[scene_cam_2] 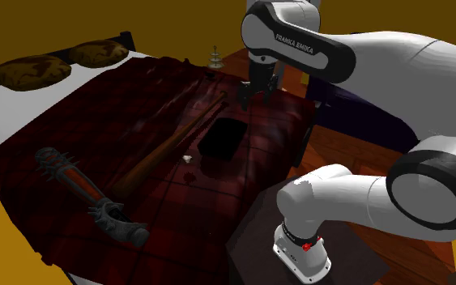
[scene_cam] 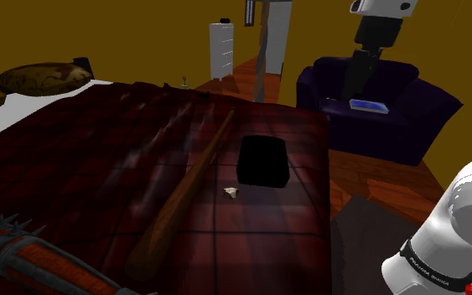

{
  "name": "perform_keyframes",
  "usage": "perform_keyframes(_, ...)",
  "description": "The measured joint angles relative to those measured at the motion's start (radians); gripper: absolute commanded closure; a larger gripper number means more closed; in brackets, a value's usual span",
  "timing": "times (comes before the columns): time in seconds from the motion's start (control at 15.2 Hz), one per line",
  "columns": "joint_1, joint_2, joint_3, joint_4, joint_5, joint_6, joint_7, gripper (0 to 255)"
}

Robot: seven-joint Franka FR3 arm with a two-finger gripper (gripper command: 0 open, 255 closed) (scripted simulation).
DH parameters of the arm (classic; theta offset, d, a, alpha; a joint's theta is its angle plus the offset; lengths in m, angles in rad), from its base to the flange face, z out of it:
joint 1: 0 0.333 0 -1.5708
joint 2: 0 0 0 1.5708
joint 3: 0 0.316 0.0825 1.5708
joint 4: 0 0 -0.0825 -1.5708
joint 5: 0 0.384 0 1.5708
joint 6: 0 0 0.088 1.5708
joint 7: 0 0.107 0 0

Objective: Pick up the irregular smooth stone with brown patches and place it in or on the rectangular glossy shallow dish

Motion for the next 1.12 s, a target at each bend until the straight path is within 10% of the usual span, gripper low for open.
perform_keyframes(1.12,0.063,0.306,0.118,-0.167,0.16,0.472,0.077,0)
